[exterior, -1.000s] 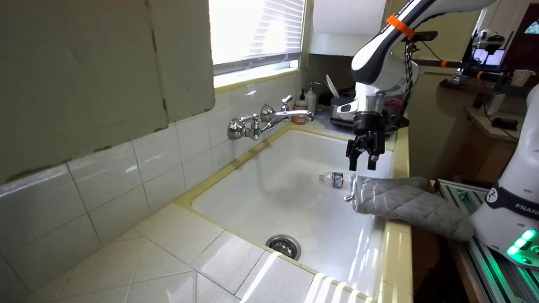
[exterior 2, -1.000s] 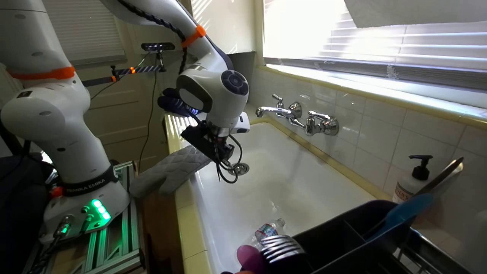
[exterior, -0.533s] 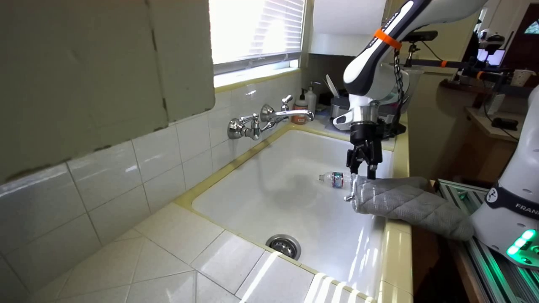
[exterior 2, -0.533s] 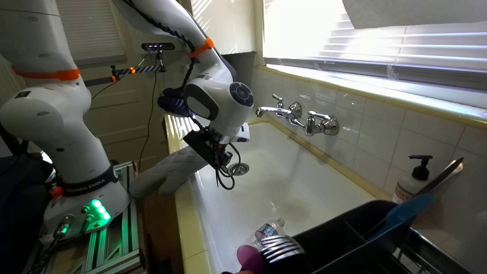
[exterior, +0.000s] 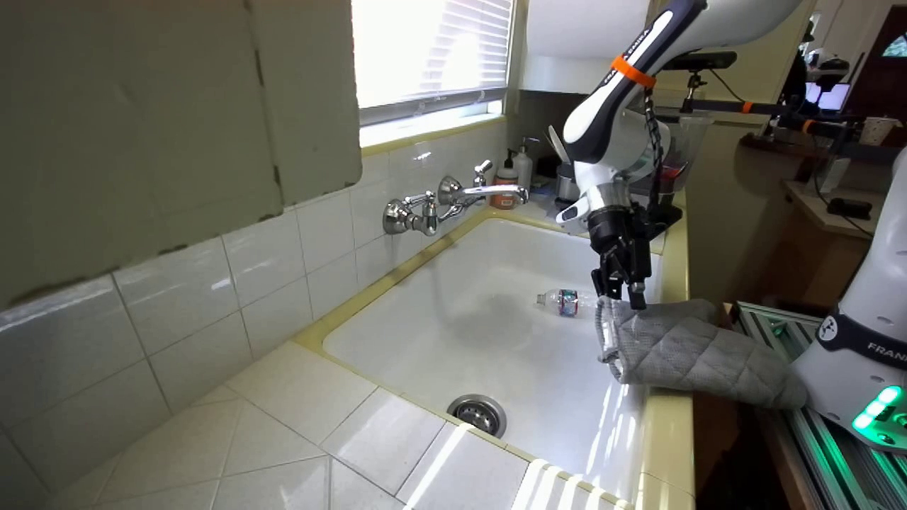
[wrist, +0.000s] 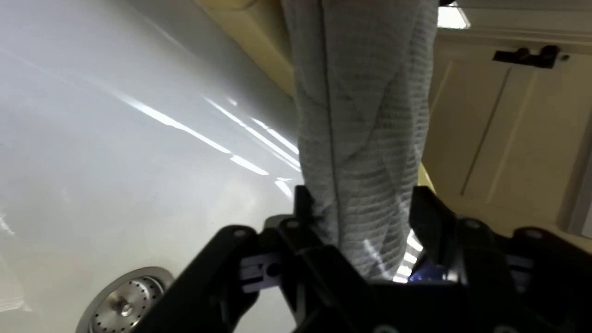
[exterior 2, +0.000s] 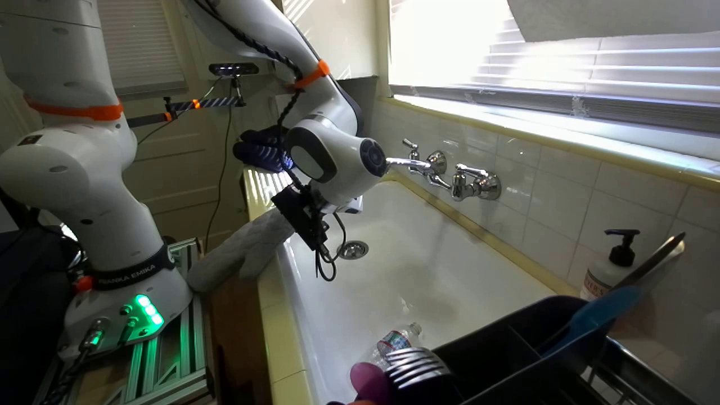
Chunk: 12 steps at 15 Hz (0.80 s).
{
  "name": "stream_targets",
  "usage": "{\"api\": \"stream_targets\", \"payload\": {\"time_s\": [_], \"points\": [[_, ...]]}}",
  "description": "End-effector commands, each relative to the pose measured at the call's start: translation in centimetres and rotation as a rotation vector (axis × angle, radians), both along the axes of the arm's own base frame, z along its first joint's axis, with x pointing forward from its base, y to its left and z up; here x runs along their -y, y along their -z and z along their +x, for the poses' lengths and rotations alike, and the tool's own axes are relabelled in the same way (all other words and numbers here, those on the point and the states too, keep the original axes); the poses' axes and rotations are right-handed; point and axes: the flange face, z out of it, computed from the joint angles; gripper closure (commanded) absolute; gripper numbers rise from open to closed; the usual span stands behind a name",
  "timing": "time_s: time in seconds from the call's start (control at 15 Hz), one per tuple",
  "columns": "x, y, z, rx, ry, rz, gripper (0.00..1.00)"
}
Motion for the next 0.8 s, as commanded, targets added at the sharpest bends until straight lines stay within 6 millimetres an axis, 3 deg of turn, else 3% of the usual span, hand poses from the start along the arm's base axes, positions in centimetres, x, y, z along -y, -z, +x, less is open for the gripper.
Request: {"api": "stream_targets", "payload": {"time_s": [0.0,0.2,0.27,0.47,0.73], "points": [[0.0,-0.1,0.6,-0.052,-0.007,0.11,0.72],[0.1,-0.1,0.9,-0.076,-0.009,0.139,0.96],[0.2,0.0,1.0,-0.078,-0.007,0.144,0.98],[0.5,-0.1,1.4,-0.066,0.002,0.155,0.96],[0.2,-2.5,2.4,0.036,0.009,0.187,0.96]]}}
